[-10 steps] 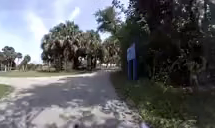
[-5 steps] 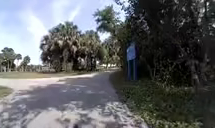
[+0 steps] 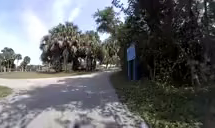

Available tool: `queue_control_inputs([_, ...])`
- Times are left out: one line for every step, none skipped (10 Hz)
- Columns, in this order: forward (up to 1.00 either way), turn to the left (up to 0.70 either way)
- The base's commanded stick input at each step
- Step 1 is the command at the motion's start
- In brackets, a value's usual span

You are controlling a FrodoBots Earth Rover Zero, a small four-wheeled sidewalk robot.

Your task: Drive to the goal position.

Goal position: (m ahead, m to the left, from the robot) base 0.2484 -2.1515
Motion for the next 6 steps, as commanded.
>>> queue_control_inputs([0.00, 0.70])
queue_control_inputs([0.00, 0.70])
queue_control_inputs([0.00, 0.70])
queue_control_inputs([0.00, 0.70])
queue_control_inputs([0.00, 0.70])
queue_control_inputs([0.00, 0.70])
